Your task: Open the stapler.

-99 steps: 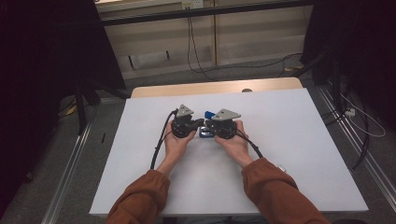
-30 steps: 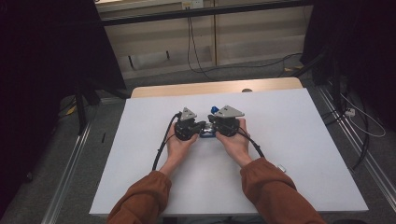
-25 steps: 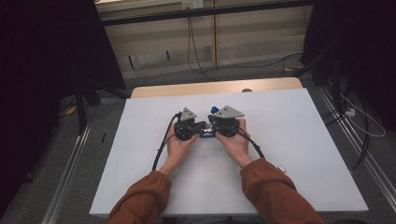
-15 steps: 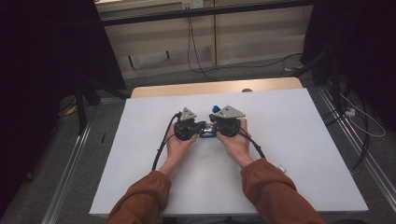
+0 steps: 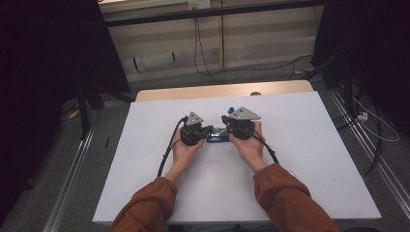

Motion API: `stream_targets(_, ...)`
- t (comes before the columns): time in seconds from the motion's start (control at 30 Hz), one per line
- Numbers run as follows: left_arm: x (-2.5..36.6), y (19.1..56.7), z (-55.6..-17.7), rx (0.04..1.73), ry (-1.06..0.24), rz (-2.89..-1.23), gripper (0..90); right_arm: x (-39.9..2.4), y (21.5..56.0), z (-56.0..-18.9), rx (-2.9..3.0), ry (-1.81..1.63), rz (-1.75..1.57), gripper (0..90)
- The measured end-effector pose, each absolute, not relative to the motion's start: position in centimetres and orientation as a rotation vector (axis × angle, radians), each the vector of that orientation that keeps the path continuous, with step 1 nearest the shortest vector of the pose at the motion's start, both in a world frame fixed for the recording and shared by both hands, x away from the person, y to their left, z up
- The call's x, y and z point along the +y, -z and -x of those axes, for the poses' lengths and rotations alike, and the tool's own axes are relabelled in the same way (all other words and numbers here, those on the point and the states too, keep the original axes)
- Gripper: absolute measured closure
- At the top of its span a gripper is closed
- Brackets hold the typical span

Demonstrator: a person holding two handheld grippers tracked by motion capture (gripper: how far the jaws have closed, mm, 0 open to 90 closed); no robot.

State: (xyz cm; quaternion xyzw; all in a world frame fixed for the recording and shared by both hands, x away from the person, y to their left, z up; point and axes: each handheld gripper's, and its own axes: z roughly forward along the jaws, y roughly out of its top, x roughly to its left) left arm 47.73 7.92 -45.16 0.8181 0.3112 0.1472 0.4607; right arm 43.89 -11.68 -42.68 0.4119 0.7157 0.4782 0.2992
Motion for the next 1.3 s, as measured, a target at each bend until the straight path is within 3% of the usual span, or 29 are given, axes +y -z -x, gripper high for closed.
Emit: stream_targets(1.3, 8.0, 45.2, -47.8, 0.757, -0.355, -2.011, 90.0, -13.6, 41.9, -43.9, 1.867, -1.277, -1.124, 90.0)
